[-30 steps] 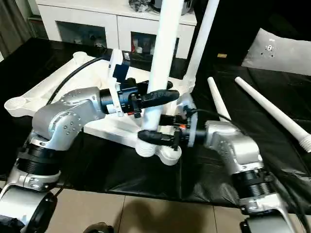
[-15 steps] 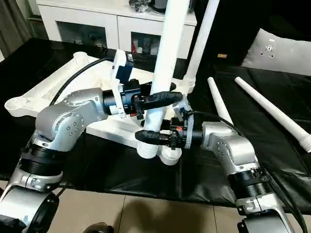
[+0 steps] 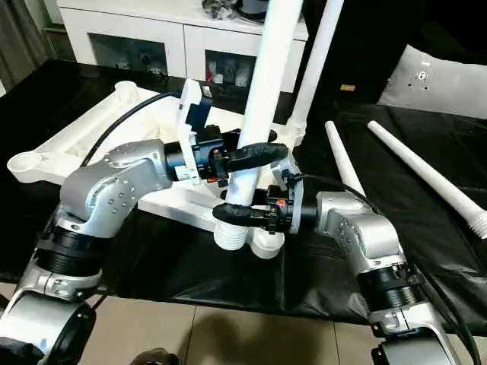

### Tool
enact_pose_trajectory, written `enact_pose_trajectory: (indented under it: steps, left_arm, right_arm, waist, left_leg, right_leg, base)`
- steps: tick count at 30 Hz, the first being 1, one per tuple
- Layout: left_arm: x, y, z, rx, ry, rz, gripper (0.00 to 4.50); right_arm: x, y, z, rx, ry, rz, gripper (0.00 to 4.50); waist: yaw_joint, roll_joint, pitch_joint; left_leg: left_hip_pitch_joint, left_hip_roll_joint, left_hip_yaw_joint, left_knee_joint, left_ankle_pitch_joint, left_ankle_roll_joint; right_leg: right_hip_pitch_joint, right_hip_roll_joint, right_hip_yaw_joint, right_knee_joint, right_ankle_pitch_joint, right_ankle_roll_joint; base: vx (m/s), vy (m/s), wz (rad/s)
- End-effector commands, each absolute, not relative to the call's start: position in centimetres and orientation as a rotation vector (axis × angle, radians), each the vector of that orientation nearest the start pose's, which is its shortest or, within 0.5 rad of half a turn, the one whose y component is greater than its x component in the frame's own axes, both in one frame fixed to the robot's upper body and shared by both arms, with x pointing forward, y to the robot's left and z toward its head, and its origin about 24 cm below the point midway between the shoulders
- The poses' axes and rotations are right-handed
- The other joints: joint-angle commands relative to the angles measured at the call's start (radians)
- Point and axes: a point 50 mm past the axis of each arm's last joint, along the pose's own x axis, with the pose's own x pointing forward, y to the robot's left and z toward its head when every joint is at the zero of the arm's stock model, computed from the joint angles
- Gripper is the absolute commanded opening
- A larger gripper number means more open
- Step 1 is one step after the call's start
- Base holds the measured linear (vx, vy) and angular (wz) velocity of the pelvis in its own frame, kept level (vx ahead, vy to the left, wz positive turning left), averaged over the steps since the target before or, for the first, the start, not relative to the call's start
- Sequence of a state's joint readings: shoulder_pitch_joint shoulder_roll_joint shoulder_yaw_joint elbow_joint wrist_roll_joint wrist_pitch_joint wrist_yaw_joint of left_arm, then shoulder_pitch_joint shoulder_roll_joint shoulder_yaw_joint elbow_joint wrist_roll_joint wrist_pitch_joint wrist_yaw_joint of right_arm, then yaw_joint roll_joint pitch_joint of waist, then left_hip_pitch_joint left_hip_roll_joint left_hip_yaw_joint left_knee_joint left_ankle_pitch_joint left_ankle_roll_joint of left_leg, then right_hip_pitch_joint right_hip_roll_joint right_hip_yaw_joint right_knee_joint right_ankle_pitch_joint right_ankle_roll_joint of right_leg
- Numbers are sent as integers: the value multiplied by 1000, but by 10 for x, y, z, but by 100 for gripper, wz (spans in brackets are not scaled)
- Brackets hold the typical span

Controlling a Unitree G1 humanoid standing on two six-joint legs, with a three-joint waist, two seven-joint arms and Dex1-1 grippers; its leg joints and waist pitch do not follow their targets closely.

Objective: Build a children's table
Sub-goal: Pick table leg

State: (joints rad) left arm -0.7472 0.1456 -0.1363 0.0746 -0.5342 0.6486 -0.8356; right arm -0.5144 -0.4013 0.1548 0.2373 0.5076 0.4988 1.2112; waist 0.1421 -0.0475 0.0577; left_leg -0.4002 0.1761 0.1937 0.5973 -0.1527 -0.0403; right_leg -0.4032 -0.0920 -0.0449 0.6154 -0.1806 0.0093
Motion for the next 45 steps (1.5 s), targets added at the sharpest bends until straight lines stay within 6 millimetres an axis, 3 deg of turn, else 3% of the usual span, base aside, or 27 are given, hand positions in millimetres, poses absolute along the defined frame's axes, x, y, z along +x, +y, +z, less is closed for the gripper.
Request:
enact_pose_trajectory:
  steps: [1, 3, 4, 5, 19, 21, 24, 31, 39, 45]
  left_arm:
    - [309, 37, 194, -180, -34, -1343, 182]
    - [309, 34, 194, -206, -31, -1342, 182]
    - [308, 33, 195, -212, -32, -1343, 238]
    - [307, 31, 196, -221, -39, -1354, 252]
    - [280, 7, 208, -342, -73, -1510, 340]
    - [276, 5, 207, -347, -70, -1528, 374]
    - [278, 4, 207, -353, -73, -1502, 380]
    - [277, 9, 208, -405, -105, -1505, 442]
    - [281, 17, 213, -563, -181, -1450, 450]
    - [297, 29, 216, -685, -233, -1287, 450]
  right_arm:
    - [300, -127, 103, 191, 266, 1405, 193]
    - [300, -127, 102, 189, 265, 1397, 193]
    - [300, -127, 102, 189, 266, 1396, 192]
    - [300, -127, 102, 188, 266, 1395, 191]
    - [305, -120, 92, 179, 270, 1326, 190]
    - [306, -120, 91, 177, 270, 1314, 190]
    - [306, -120, 90, 175, 264, 1303, 190]
    - [307, -121, 91, 186, 241, 1285, 190]
    - [308, -121, 92, 229, 213, 1271, 190]
    - [308, -122, 96, 252, 178, 1248, 190]
  waist:
    - [-3, -7, -75]
    - [-4, -9, -75]
    - [-3, -9, -75]
    - [-3, -9, -75]
    - [-5, -14, -73]
    - [-6, -13, -73]
    - [-6, -12, -74]
    - [-6, -11, -74]
    - [-5, -13, -72]
    - [-6, -15, -72]
  left_leg:
    - [32, 50, -19, -66, -197, 18]
    - [31, 50, -18, -65, -195, 19]
    - [31, 50, -19, -65, -195, 20]
    - [30, 50, -19, -65, -192, 21]
    - [29, 50, -19, -65, -196, 23]
    - [30, 51, -19, -66, -204, 21]
    - [32, 51, -20, -67, -203, 19]
    - [30, 50, -20, -66, -208, 19]
    - [31, 51, -19, -67, -220, 23]
    - [30, 51, -20, -67, -218, 20]
  right_leg:
    - [45, -53, 30, -63, -157, -214]
    - [46, -54, 31, -63, -152, -215]
    - [46, -54, 30, -63, -155, -215]
    - [46, -53, 30, -63, -154, -214]
    - [45, -54, 30, -66, -179, -207]
    - [44, -53, 30, -67, -187, -202]
    - [43, -52, 31, -67, -182, -201]
    - [45, -52, 30, -68, -179, -202]
    - [44, -51, 30, -70, -185, -204]
    - [45, -52, 31, -72, -190, -196]
  base:
    - [0, 0, 0]
    - [0, 0, 0]
    - [0, 0, 0]
    - [0, 0, 0]
    - [0, 0, 0]
    - [0, 0, 0]
    - [0, 0, 0]
    - [0, 0, 0]
    - [0, 0, 0]
    - [0, 0, 0]
